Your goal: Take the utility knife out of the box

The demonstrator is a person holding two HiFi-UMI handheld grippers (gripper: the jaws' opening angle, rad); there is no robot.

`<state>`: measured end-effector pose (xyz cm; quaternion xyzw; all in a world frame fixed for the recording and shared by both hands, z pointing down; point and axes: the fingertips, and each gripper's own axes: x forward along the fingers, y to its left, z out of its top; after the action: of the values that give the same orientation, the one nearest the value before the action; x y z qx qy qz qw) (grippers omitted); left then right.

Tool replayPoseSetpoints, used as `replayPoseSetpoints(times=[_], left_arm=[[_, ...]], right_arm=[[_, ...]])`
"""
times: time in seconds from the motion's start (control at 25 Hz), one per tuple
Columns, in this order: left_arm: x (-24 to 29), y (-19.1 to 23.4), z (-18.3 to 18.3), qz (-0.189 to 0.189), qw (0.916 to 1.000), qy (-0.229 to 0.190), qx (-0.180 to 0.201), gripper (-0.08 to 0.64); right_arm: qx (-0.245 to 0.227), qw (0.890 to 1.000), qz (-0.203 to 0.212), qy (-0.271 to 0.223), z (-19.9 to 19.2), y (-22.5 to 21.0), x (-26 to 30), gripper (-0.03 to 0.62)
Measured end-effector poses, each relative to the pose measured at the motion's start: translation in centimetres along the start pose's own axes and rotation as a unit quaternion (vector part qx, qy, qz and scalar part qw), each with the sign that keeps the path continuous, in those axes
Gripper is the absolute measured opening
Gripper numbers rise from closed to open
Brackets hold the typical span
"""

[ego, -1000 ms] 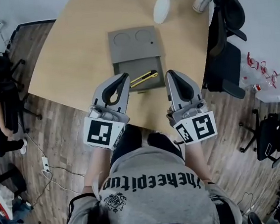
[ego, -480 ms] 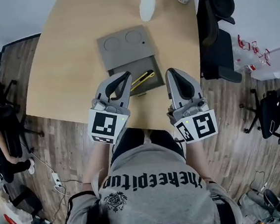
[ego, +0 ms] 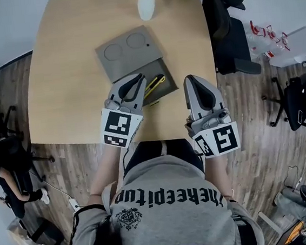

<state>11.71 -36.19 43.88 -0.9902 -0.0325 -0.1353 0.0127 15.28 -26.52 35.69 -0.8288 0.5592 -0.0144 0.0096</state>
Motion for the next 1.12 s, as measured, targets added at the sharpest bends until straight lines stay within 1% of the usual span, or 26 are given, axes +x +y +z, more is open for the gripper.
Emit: replayPoseSetpoints(times=[0.24,0.6,0.76,0.96,1.0,1.12], left_arm=[[2.5,-0.8,-2.3,-0.032,0.9986,0.041,0.003,0.020],[5.2,-1.9,-6.0,-0.072,0.9921,0.101,0.016,0.020],[6.4,-2.5,-8.1,-0.084,0.9870,0.135,0.023,0.020],[7.4,-3.1,-11.1,-0.104,0.9772,0.185,0.007,0.025],[7.7,-3.2,-11.5,-0.106,0.9757,0.191,0.009,0.029],[8.1,-3.5,-12.7,-0.113,0.9704,0.213,0.016,0.074]], right_arm=[[0.004,0.999,-0.035,0.007,-0.6,-1.3,-1.0,0.006],[0.004,0.998,-0.069,0.015,-1.1,-2.6,-2.1,0.006],[0.005,0.997,-0.080,0.019,-1.3,-3.2,-2.8,0.006],[0.005,0.996,-0.091,0.021,-1.5,-3.9,-3.3,0.006],[0.005,0.995,-0.093,0.022,-1.5,-4.0,-3.4,0.006],[0.006,0.995,-0.100,0.024,-1.5,-4.4,-3.8,0.006]])
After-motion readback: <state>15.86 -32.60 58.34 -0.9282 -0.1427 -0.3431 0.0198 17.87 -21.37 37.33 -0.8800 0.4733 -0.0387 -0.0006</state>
